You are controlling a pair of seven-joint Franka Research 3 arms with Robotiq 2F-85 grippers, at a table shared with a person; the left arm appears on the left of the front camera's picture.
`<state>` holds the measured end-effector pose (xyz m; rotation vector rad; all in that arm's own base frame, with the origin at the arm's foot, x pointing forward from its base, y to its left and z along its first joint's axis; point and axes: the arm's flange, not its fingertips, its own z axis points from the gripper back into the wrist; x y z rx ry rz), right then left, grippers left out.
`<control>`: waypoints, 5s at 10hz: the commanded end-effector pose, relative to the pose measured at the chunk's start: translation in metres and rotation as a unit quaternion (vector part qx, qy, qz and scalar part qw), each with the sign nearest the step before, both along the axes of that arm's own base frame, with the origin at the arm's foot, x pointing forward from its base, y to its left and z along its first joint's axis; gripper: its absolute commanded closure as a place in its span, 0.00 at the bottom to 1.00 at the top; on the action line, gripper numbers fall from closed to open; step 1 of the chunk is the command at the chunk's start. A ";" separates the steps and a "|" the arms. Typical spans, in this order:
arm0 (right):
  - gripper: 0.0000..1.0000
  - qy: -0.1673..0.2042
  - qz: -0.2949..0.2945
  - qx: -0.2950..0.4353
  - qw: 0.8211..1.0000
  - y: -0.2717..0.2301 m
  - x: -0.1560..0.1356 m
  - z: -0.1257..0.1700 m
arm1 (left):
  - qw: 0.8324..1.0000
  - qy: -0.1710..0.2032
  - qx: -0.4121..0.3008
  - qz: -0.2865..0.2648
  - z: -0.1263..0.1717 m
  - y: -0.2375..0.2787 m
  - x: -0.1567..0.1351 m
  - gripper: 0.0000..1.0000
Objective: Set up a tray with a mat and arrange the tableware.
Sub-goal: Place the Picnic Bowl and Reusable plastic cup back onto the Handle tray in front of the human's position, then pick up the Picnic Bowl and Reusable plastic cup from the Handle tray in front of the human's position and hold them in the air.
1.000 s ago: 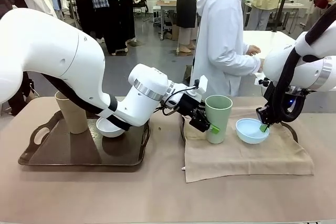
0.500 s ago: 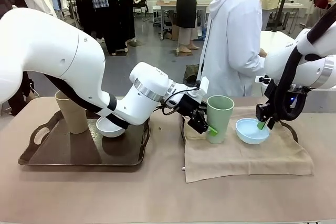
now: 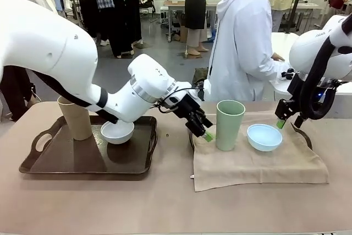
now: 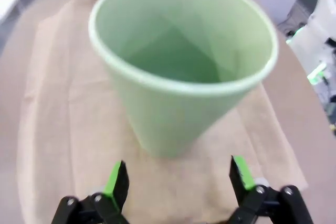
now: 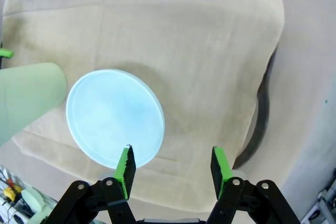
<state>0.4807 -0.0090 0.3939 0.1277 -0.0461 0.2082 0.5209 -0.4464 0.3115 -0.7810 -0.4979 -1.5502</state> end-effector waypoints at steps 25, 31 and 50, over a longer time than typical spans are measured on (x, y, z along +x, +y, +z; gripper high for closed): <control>0.25 -0.027 0.012 -0.051 0.998 0.008 -0.050 0.137 | 0.878 0.023 0.311 0.362 0.249 0.037 -0.083 0.00; 0.25 -0.027 0.012 -0.051 0.998 0.008 -0.050 0.137 | 0.878 0.023 0.311 0.362 0.249 0.037 -0.083 0.00; 0.25 0.073 -0.077 0.224 0.969 -0.126 -0.062 0.077 | 0.811 0.337 0.021 0.478 0.228 0.416 -0.108 0.00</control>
